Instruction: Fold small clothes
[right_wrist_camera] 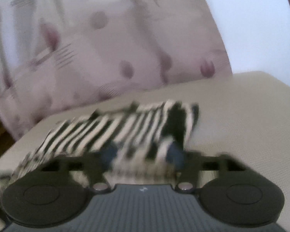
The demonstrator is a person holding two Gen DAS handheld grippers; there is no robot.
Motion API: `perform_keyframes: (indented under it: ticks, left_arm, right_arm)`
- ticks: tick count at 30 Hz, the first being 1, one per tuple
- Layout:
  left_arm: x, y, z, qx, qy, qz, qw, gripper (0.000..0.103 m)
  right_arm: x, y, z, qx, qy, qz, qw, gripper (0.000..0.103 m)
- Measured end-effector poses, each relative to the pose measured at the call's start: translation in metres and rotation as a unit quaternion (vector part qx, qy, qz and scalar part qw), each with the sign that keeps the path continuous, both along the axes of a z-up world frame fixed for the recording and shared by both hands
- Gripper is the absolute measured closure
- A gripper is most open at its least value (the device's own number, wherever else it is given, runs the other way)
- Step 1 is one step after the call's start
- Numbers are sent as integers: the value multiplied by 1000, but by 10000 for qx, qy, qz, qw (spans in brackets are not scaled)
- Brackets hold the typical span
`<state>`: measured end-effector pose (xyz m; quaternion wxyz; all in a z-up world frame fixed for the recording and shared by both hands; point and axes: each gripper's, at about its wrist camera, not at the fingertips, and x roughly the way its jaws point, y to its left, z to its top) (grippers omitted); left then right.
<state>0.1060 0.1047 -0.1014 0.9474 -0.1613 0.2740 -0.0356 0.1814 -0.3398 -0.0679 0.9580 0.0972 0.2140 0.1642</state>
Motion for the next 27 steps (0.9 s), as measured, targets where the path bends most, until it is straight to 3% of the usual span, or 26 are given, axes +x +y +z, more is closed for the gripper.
perform_keyframes:
  ticks: [3, 6, 15, 17, 18, 19, 20, 21, 22, 25, 26, 27]
  left_arm:
    - [-17, 15, 3, -326, 193, -42, 9993, 0]
    - [-28, 22, 4, -204, 256, -169, 9993, 0]
    - [-52, 9, 5, -282, 433, -871, 9949, 7]
    - [-58, 6, 4, -279, 422, -948, 9942, 14]
    - [-60, 5, 4, -261, 426, -997, 9938, 27]
    - [-63, 4, 3, -221, 437, -1016, 9936, 46]
    - [-63, 2, 3, -166, 462, -1002, 9938, 57]
    - [-63, 3, 2, -161, 508, -970, 9939, 75]
    - [-61, 6, 2, -239, 559, -907, 9940, 84]
    - [-58, 20, -2, -729, 650, -841, 9917, 85]
    - [-58, 21, -2, -759, 660, -877, 9911, 85]
    - [-58, 21, -1, -720, 654, -914, 9910, 84]
  right_arm:
    - [-70, -6, -17, -202, 51, -131, 9997, 23]
    - [-113, -20, -33, 59, 243, -393, 9989, 23]
    - [-144, -17, -45, 260, 447, -285, 9983, 23]
    - [-147, -19, -49, 414, 461, -244, 9978, 24]
    - [-147, -20, -49, 476, 467, -246, 9975, 26]
    - [-148, -21, -50, 580, 489, -242, 9968, 36]
    - [-146, -22, -51, 735, 555, -196, 9956, 52]
    - [-145, -23, -53, 862, 642, -171, 9941, 55]
    - [-145, -22, -53, 887, 642, -205, 9938, 58]
    - [-141, -24, -55, 1121, 769, -223, 9905, 74]
    - [-139, -26, -56, 1268, 864, -166, 9880, 84]
    - [-138, -27, -56, 1326, 913, -157, 9868, 86]
